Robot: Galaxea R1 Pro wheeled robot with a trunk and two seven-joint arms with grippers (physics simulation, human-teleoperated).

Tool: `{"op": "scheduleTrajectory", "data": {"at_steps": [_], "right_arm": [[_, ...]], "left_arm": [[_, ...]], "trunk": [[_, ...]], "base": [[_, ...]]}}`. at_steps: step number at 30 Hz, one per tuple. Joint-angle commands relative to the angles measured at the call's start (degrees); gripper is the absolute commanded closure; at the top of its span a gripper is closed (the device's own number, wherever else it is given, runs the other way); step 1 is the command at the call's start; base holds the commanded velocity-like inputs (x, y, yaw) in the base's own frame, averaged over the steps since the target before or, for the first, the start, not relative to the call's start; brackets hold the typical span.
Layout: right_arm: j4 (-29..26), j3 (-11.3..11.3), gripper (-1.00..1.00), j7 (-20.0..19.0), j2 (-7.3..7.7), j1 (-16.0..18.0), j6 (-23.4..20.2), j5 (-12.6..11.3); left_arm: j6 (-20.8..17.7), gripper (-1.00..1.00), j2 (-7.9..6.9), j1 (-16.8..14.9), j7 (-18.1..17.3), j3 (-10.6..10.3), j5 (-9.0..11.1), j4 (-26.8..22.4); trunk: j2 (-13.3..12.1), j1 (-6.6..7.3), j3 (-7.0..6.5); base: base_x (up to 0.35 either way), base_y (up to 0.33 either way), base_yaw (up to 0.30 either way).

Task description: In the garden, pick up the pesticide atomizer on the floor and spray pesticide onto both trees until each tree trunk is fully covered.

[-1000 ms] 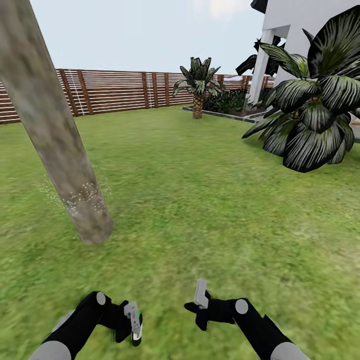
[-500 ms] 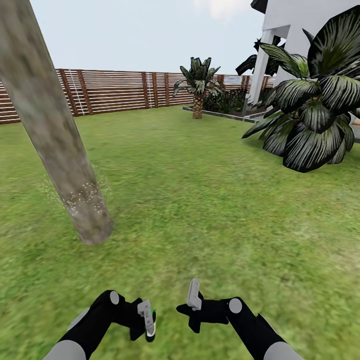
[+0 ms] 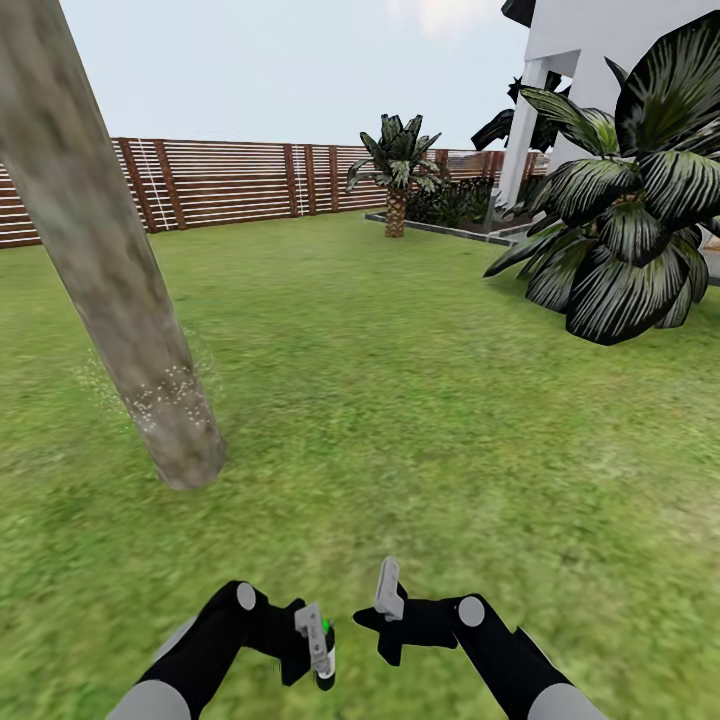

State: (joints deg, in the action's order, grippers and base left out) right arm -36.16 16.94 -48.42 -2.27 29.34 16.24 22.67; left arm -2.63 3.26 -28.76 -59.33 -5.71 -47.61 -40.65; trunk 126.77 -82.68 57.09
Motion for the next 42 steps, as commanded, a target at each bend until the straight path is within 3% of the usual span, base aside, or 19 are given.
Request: {"op": "scheduleTrajectory", "data": {"at_steps": [1, 11, 42], "right_arm": [[-0.02, -0.06, 1.0, -0.01, -0.01, 0.02, 0.32, 0.53], [0.04, -0.15, 1.0, -0.01, -0.01, 0.02, 0.34, 0.54], [-0.03, -0.15, 1.0, -0.01, 0.08, 0.02, 0.36, 0.52]], "left_arm": [[-0.27, 1.0, 0.24, -0.05, -0.21, 0.0, -0.2, -0.17], [-0.44, 1.0, 2.35, -0.15, -0.17, 0.01, -0.12, -0.31], [-0.24, 1.0, 3.44, -1.21, -0.17, 0.3, 0.06, 0.47]], "trunk": [[0.02, 0.01, 0.05], [0.02, 0.01, 0.05], [0.02, 0.01, 0.05]], "base": [[0.0, 0.0, 0.0], [0.0, 0.0, 0.0], [0.0, 0.0, 0.0]]}}
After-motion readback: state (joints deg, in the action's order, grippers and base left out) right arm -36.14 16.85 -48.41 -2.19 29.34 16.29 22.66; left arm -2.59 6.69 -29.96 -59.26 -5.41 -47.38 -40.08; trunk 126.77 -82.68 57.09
